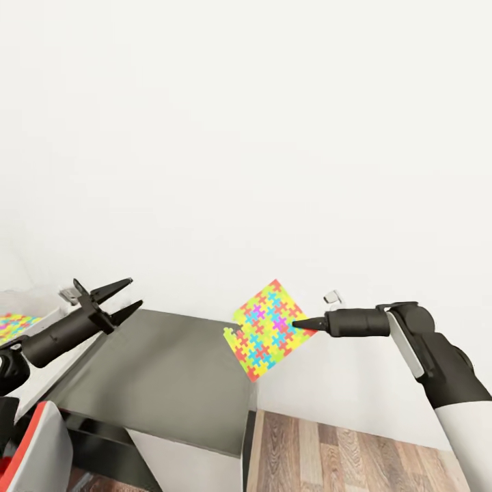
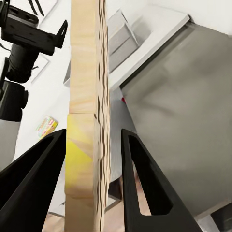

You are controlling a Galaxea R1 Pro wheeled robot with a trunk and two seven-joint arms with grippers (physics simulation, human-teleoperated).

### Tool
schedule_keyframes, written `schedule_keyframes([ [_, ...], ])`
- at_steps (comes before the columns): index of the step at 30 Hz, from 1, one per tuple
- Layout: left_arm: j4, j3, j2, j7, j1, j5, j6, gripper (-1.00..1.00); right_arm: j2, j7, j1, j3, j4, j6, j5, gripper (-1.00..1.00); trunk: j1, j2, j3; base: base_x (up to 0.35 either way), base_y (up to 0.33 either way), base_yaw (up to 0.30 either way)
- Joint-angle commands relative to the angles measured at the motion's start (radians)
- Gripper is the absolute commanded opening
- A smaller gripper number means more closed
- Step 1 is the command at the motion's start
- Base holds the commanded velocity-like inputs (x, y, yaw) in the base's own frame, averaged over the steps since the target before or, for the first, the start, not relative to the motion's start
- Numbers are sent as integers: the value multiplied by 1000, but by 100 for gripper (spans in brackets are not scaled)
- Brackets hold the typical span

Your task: Put all the toys in the child's room - the three board games (two on the bed and one on the table), the two jigsaw puzzles on the table, and the tennis ball on the table - inside the toy box on the table in the child's room.

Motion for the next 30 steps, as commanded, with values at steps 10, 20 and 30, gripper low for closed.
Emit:
schedule_keyframes([
  [10,-1,85,49,-113,60,72,6,100,-50,7,-47,-147,11,5,-35,-100,-38,69,37,0,0,272],
  [20,-1,98,78,-118,70,91,6,100,-2,0,-90,-150,65,5,-32,-100,-77,139,75,0,0,276],
  [30,1,126,84,-112,92,92,6,100,10,-1,-101,-149,79,5,-31,-100,-115,209,112,0,0,283],
])
